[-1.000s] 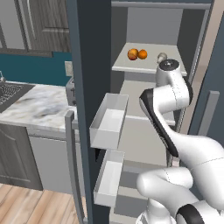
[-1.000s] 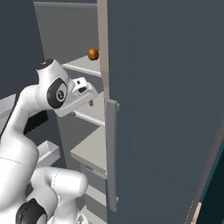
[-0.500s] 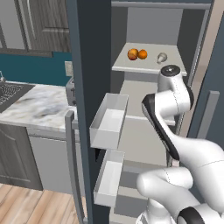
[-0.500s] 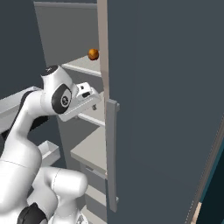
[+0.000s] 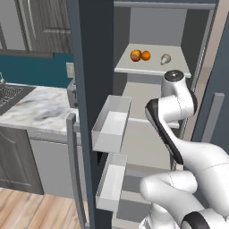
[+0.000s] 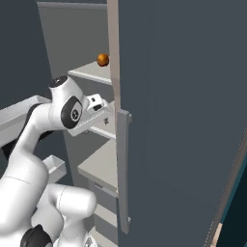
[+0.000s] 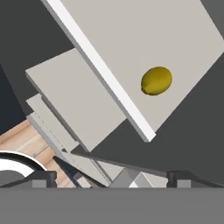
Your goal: Take the lemon and peach from the second highest rack and move them to the highest rack where the tangerine and mushroom are located, to maximize freezer space. Close the freezer door after rearranging.
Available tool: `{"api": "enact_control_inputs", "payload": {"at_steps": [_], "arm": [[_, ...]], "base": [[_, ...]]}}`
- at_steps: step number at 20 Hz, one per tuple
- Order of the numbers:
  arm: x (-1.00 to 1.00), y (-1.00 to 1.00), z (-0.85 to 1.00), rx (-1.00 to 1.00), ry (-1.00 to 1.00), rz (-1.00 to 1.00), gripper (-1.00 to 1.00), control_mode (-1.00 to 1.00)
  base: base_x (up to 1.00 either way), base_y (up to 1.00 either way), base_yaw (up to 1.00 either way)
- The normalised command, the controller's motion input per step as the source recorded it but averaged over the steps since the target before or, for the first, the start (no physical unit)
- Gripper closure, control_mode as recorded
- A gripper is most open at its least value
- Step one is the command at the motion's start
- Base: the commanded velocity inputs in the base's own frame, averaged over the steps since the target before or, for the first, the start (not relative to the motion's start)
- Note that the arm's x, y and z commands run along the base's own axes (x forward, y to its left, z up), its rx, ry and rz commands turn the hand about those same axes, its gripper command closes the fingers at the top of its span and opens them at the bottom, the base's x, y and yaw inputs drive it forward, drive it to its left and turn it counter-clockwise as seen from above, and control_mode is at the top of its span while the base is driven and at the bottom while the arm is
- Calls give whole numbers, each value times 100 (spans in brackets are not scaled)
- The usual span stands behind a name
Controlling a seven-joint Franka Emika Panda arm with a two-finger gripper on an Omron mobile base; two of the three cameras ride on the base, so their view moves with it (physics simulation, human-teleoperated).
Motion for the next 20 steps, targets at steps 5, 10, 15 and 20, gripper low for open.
{"api": "enact_control_inputs", "payload": {"at_steps": [5,10,15,20], "arm": [[16,-7,-14,0,0,0,-100,-100],[25,-7,-10,0,0,0,-100,-100],[27,-6,-9,0,0,0,-100,-100],[29,-7,-8,0,0,0,-100,-100]], "base": [[0,0,0],[0,0,0],[0,0,0],[0,0,0]]}}
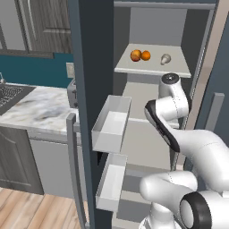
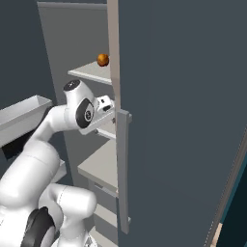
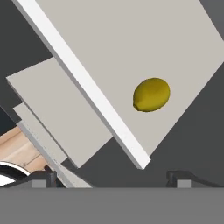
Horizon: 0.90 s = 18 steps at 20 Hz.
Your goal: Take the lemon and peach from the second highest rack and move them to the highest rack where the tangerine and mushroom are located, to maximize freezer space. Close the freezer door after rearranging.
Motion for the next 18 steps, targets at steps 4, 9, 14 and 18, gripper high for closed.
{"api": "enact_control_inputs", "payload": {"at_steps": [4,9,14,18], "arm": [[26,-9,-11,0,0,0,-100,-100],[24,-10,-16,0,0,0,-100,-100],[30,-11,-18,0,0,0,-100,-100],[29,-9,-18,0,0,0,-100,-100]], "base": [[0,0,0],[0,0,0],[0,0,0],[0,0,0]]}}
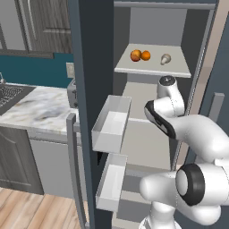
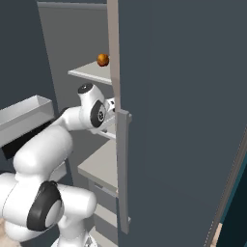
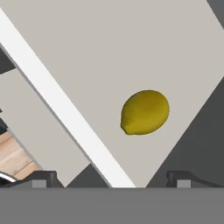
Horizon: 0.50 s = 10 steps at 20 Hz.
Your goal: Take the lemon and peach from the second highest rack and move them to the highest rack where the tangerine and mushroom are located, to maximize freezer space. Close the freezer door after rearranging.
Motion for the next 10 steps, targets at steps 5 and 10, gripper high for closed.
{"api": "enact_control_inputs", "payload": {"at_steps": [5,10], "arm": [[23,-6,-15,0,0,0,-100,-100],[23,-4,-12,0,0,0,-100,-100]], "base": [[0,0,0],[0,0,0]]}}
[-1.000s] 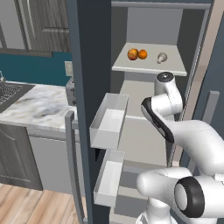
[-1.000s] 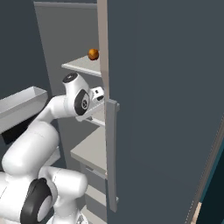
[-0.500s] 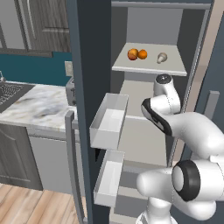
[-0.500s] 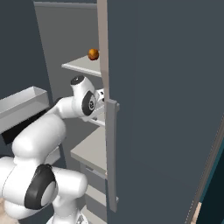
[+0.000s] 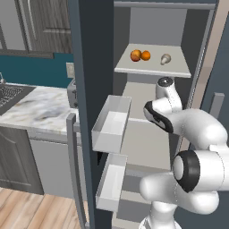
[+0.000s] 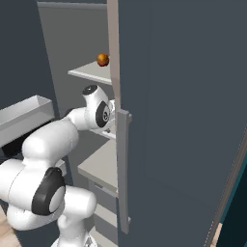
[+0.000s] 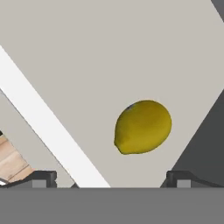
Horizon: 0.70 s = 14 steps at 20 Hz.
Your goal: Take the lemon and peach from the second highest rack and move them to the highest rack where the tangerine and mushroom are located, to maximize freezer space. Close the freezer door after rearranging.
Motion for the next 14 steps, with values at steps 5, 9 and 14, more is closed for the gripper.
{"api": "enact_control_inputs", "payload": {"at_steps": [5,9,14], "arm": [[22,-8,-8,0,-1,0,-100,-100],[17,-9,-3,0,-5,-4,-100,-100],[14,-9,-8,0,-3,-8,-100,-100]], "base": [[0,0,0],[0,0,0],[0,0,0]]}}
